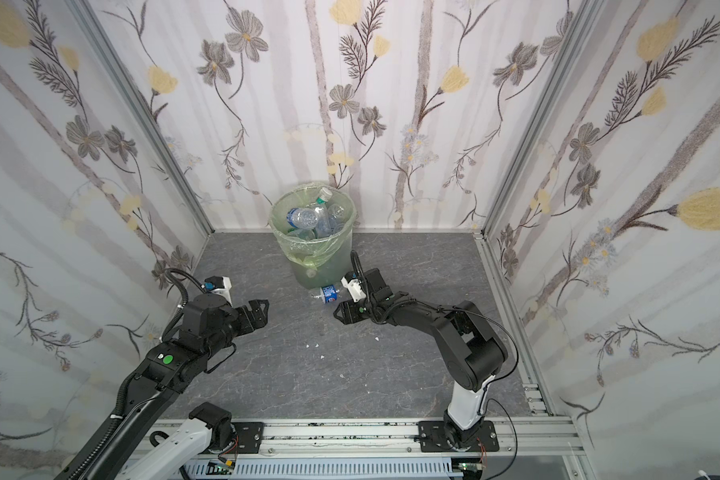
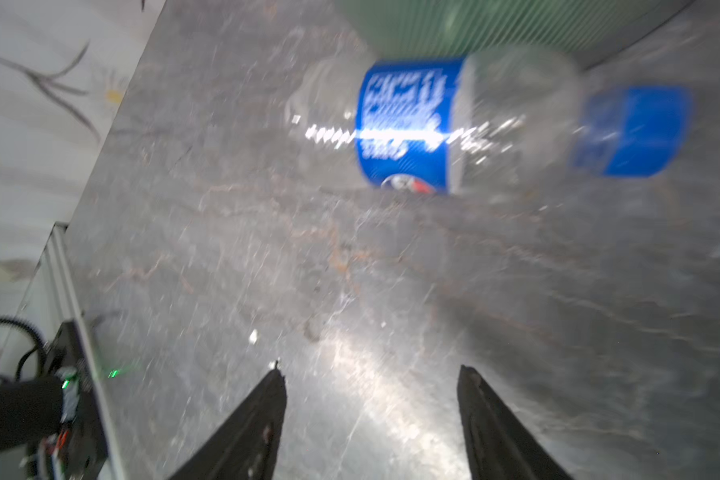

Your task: Throw the plastic bottles in the bin

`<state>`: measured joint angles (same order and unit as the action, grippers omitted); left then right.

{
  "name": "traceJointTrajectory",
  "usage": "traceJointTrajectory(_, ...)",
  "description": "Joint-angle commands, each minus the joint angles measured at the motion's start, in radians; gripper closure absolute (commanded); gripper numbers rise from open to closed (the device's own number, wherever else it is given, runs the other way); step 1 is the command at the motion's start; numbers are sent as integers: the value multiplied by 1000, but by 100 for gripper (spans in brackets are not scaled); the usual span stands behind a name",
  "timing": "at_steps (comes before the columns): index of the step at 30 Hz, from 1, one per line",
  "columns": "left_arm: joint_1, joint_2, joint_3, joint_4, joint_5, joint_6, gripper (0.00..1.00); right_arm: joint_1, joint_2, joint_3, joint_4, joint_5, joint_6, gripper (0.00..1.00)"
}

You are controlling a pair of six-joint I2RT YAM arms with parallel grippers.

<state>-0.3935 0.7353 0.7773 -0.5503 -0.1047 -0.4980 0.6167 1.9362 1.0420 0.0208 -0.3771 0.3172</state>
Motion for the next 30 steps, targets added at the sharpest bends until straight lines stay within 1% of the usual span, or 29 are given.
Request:
traceJointTrajectory(1, 0, -9, -10, 14, -9, -21, 4, -15, 4, 33, 127, 121, 118, 37)
traceJointTrajectory(5, 0, -46, -32, 14, -8, -35, 5, -31, 79, 126, 198, 156, 256, 38)
traceJointTrajectory(7, 0, -66, -43, 14, -4, -42, 5, -36, 144, 203, 191, 168, 282, 38)
traceJointTrajectory(9, 1, -79, -48, 13, 4, -46, 5, -44, 217, 286, 178, 152, 290, 38)
traceJointTrajectory(10, 1, -85, -50, 12, 9, -50, 5, -52, 253, 323, 173, 137, 290, 40)
traceJointTrajectory(11, 0, -89, -50, 12, 15, -54, 6, -60, 284, 354, 172, 122, 290, 44)
traceJointTrajectory(13, 0, -95, -49, 12, 27, -60, 6, -74, 320, 371, 195, 83, 287, 51)
traceJointTrajectory(18, 0, -109, -53, 12, 24, -63, 7, -81, 328, 329, 237, 28, 249, 53)
traceJointTrajectory(23, 1, -92, -52, 13, 26, -55, 7, -75, 337, 283, 260, -37, 226, 53)
traceJointTrajectory(27, 1, -88, -47, 12, 25, -49, 7, -58, 323, 234, 257, -47, 206, 54)
traceJointTrajectory(30, 1, -90, -46, 12, 23, -46, 7, -46, 278, 154, 287, -55, 206, 54)
